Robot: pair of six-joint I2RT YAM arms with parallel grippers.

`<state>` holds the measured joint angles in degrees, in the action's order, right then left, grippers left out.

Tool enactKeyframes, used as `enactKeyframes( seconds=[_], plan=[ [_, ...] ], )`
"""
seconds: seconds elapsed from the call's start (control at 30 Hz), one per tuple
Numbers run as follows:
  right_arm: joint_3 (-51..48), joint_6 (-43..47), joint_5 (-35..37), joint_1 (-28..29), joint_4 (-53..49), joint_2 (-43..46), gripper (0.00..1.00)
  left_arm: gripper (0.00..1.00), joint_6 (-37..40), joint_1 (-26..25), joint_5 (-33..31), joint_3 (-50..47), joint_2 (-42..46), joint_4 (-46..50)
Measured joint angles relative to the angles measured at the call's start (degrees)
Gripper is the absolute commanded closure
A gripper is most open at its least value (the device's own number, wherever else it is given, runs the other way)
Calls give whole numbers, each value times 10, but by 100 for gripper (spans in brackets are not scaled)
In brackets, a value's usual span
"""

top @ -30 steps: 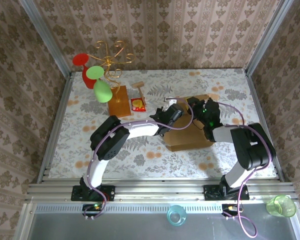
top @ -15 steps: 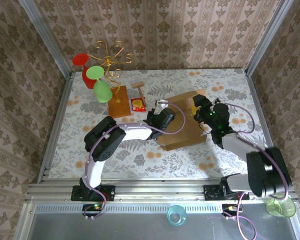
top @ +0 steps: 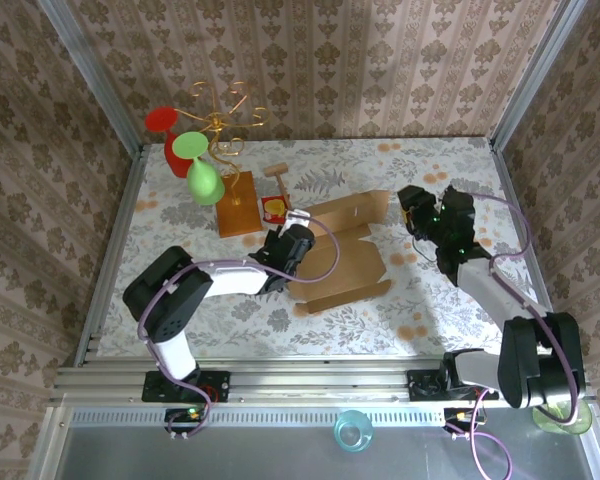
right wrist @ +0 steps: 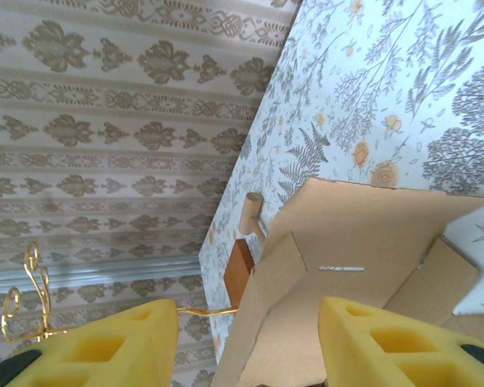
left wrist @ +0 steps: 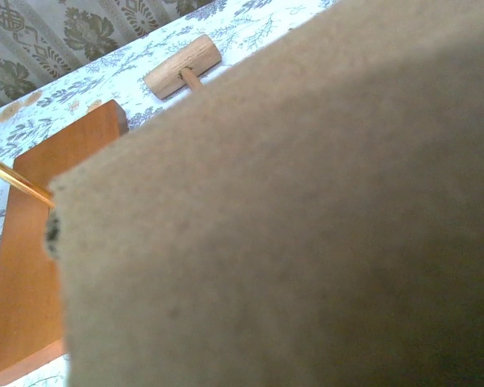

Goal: Fold the paper box

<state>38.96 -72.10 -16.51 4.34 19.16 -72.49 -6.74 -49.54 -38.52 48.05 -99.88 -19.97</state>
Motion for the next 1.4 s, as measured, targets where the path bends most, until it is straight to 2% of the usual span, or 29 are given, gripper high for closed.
enactKeyframes(
  seconds=[0.33, 0.73, 1.03, 1.27, 1.4],
  plan=[
    [79, 24, -4, 66, -7, -109, 50, 100, 19, 13, 23, -7, 4, -7],
    [118, 45, -8, 81, -14, -172, 52, 100, 26, 13, 23, 3, 1, -8],
    [118, 45, -12, 92, -14, -181, 58, 100, 32, 12, 23, 23, -19, -8],
    [118, 43, -16, 92, -14, -183, 71, 100, 36, 12, 18, 30, -24, -8],
    [118, 40, -16, 92, -12, -183, 71, 100, 35, 7, -4, 48, -33, 5]
  ],
)
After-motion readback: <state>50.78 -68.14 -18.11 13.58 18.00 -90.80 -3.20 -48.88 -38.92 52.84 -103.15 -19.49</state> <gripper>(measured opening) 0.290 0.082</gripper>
